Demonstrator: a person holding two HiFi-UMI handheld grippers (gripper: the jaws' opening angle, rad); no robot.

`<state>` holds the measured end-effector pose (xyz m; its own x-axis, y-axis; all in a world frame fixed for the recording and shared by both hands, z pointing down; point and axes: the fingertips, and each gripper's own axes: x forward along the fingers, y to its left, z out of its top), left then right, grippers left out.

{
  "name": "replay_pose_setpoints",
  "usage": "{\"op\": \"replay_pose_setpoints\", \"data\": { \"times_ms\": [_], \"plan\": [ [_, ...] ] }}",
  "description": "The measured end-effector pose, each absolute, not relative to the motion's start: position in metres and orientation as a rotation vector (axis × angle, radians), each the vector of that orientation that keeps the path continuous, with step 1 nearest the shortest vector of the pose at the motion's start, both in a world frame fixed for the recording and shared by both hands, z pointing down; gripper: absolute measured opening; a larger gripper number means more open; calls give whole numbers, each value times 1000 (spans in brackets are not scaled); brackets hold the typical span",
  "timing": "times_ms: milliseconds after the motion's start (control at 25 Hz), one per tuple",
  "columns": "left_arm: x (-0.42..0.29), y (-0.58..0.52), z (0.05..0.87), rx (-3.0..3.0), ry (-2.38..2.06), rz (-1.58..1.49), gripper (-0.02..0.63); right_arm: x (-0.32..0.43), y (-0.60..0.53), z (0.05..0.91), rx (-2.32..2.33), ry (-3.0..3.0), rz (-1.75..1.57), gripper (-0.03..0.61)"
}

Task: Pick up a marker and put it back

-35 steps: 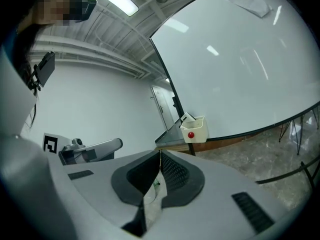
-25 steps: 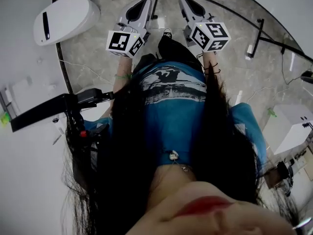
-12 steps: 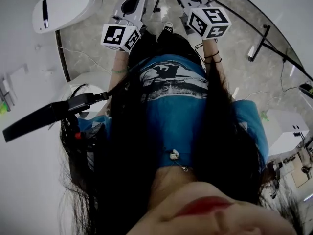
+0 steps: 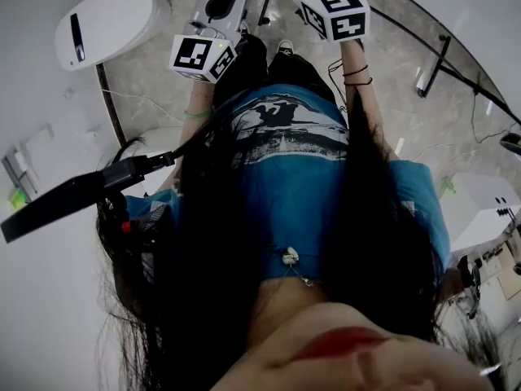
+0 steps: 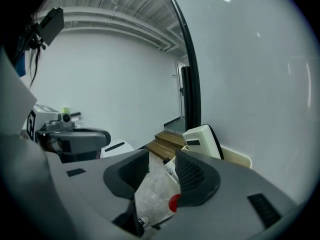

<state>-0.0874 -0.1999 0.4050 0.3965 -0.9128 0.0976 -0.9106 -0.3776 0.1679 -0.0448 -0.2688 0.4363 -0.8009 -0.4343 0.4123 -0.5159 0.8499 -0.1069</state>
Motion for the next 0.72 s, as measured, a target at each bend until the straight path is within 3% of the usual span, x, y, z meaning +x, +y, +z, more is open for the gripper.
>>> {"op": "replay_pose_setpoints", "data": {
  "times_ms": [280, 720],
  "plan": [
    [-191, -236, 412, 2477, -1551, -35, 3, -126, -293, 473, 749, -2414, 198, 146],
    [-187, -263, 414, 2516, -1463, -41, 3, -83, -313, 494, 922, -2230, 153, 143]
  ]
}}
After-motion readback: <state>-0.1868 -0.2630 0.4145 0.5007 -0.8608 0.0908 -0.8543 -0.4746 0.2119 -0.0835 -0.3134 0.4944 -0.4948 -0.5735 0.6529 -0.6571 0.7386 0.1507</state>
